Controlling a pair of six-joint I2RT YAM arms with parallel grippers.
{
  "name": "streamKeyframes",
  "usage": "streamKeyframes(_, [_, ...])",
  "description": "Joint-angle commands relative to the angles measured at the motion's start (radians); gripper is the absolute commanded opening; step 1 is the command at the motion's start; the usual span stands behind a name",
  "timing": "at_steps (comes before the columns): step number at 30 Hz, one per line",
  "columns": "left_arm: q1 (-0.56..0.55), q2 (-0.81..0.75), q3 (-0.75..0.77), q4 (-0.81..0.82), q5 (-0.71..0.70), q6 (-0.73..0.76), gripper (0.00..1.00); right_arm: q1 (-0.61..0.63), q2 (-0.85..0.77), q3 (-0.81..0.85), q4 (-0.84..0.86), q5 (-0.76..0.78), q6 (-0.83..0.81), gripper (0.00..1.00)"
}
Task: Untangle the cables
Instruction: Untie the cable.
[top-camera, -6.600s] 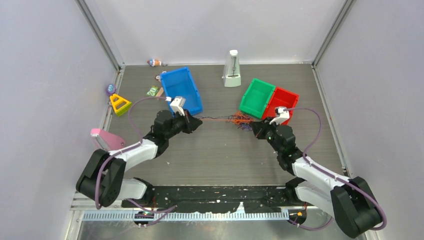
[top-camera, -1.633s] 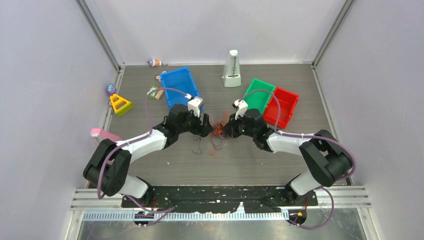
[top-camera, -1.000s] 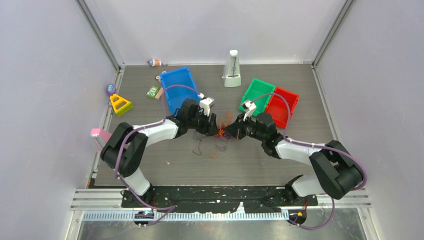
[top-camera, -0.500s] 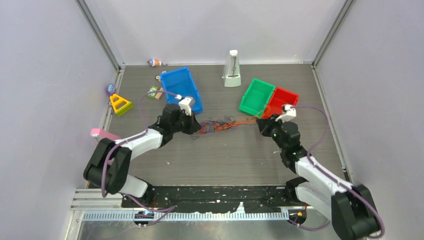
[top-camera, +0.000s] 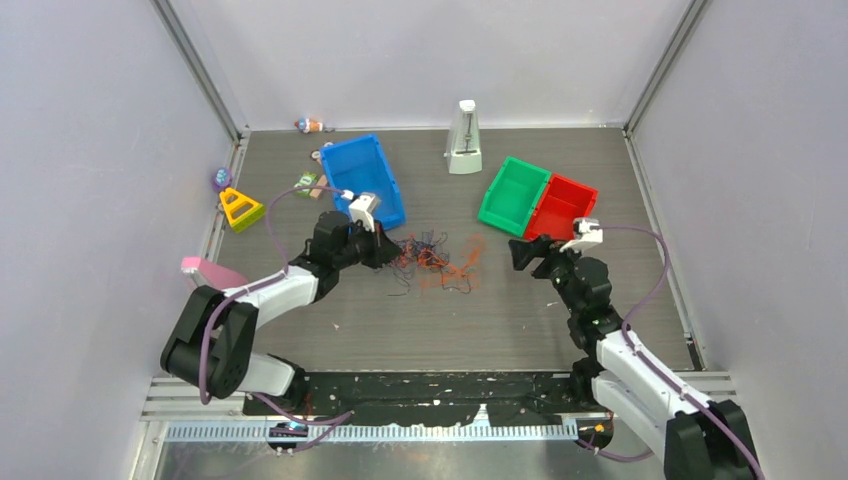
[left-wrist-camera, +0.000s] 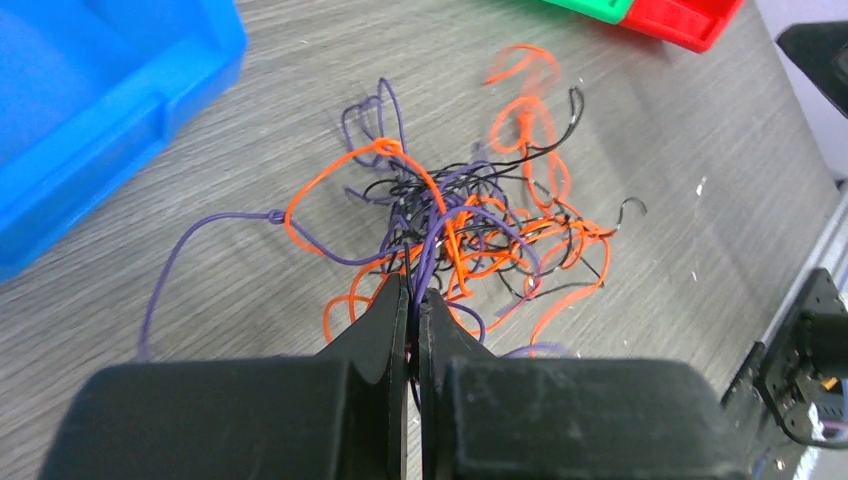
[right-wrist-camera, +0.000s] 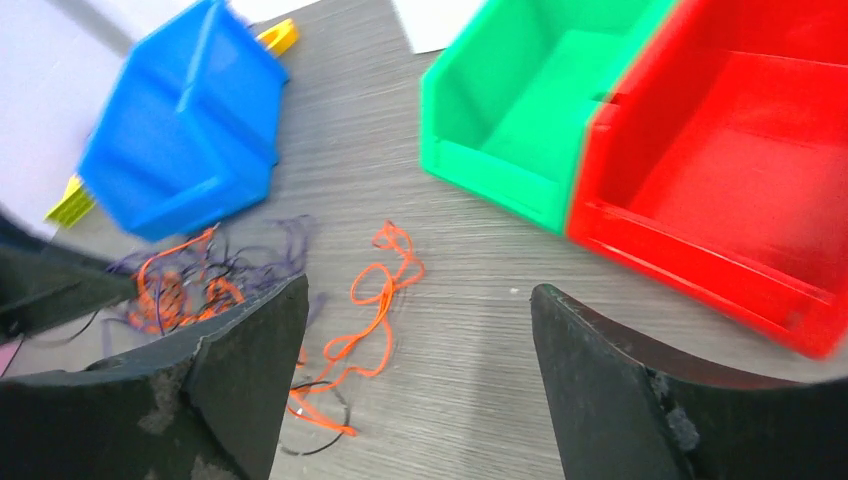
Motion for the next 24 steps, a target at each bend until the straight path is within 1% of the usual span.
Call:
streamKeyframes(1, [-0.017,0.022,0.031,0.105,0.131,0.007,0.0,0.016,0.077,0.011,0.201,-0.248,-0.073,0.88])
streamKeyframes(4, [-0.035,0.024,0.04,0.108,0.147,0.024,0.0,0.085,0.156,0.076,0.191,-0.274,-0.114,0.88])
streamKeyframes(5, [-0.04,0.024,0.042,0.105,0.154,0.028,0.0,0.124,0.209,0.097,0.179,-0.276,-0.127,0.87])
streamKeyframes(8, [-0.049,0.022,0.046,0.101,0.161,0.042,0.0,0.201,0.321,0.221,0.105,-0.271,-0.177,0.83])
streamKeyframes(9, [-0.051,0.02,0.047,0.101,0.17,0.044,0.0,0.229,0.38,0.25,0.087,-0.271,-0.189,0.8])
streamKeyframes(10, [-0.052,0.018,0.047,0.103,0.179,0.046,0.0,0.24,0.406,0.299,0.054,-0.269,-0.193,0.76])
streamKeyframes(12, [-0.056,0.014,0.043,0.117,0.197,0.049,0.0,0.261,0.511,0.357,0.031,-0.293,-0.195,0.68])
streamKeyframes(13, [-0.058,0.01,0.042,0.12,0.199,0.05,0.0,0.268,0.533,0.38,0.038,-0.32,-0.19,0.67])
streamKeyframes(17, [-0.063,0.005,0.041,0.121,0.195,0.053,0.0,0.304,0.64,0.425,0.04,-0.362,-0.194,0.67])
streamKeyframes(22, [-0.065,0.003,0.041,0.124,0.196,0.052,0.0,0.357,0.727,0.454,0.022,-0.378,-0.207,0.71])
streamKeyframes(23, [-0.065,0.002,0.04,0.124,0.197,0.052,0.0,0.361,0.735,0.463,0.011,-0.379,-0.207,0.7])
streamKeyframes(24, [-0.065,0.001,0.04,0.124,0.195,0.053,0.0,0.368,0.747,0.467,0.003,-0.377,-0.206,0.66])
